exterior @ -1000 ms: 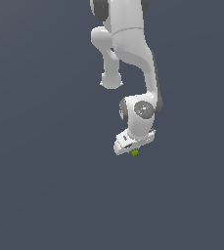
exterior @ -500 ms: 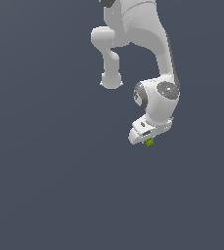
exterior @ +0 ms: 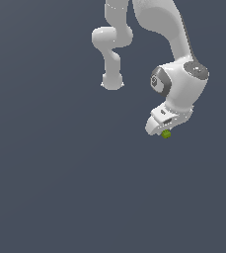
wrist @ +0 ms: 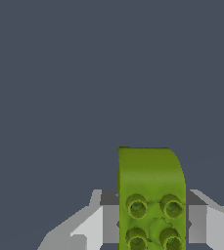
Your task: Pick up the object and move it to a goal position.
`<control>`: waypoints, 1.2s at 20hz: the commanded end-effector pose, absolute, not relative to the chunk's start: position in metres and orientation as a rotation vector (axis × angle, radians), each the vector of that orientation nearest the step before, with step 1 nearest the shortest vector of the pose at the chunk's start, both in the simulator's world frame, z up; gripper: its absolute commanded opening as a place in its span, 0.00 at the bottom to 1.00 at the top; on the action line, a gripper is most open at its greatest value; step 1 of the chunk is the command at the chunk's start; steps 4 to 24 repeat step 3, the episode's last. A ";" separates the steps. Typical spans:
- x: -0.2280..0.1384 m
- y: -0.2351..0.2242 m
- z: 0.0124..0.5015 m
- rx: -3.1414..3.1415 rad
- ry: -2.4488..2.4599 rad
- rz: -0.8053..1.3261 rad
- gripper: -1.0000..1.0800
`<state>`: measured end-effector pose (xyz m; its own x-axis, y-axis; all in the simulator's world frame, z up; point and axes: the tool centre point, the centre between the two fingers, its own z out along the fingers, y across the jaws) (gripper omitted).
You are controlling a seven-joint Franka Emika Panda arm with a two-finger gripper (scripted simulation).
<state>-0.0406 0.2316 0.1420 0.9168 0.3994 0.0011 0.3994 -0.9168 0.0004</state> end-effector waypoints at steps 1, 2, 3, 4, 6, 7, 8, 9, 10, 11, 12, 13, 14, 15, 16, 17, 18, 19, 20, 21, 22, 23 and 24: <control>-0.042 0.237 0.148 3.076 0.638 0.000 0.00; -0.042 0.238 0.149 3.076 0.638 0.000 0.00; -0.042 0.238 0.149 3.076 0.638 0.000 0.00; -0.042 0.238 0.149 3.076 0.638 0.000 0.00; -0.042 0.238 0.149 3.076 0.638 0.000 0.00; -0.042 0.238 0.149 3.076 0.638 0.000 0.00; -0.042 0.238 0.149 3.076 0.638 0.000 0.00; -0.042 0.238 0.149 3.076 0.638 0.000 0.00; -0.042 0.238 0.149 3.076 0.638 0.000 0.00; -0.042 0.238 0.149 3.076 0.638 0.000 0.00; -0.042 0.238 0.149 3.076 0.638 0.000 0.00; -0.042 0.238 0.149 3.076 0.638 0.000 0.00; -0.042 0.238 0.149 3.076 0.638 0.000 0.00; -0.042 0.238 0.149 3.076 0.638 0.000 0.00; -0.042 0.238 0.149 3.076 0.638 0.000 0.00; -0.042 0.238 0.149 3.076 0.638 0.000 0.00; -0.042 0.238 0.149 3.076 0.638 0.000 0.00; -0.042 0.238 0.149 3.076 0.638 0.000 0.00; -0.042 0.238 0.149 3.076 0.638 0.000 0.00; -0.042 0.238 0.149 3.076 0.638 0.000 0.00; -0.042 0.238 0.149 3.076 0.638 0.000 0.00; -0.042 0.238 0.149 3.076 0.638 0.000 0.00; -0.042 0.238 0.149 3.076 0.638 0.000 0.00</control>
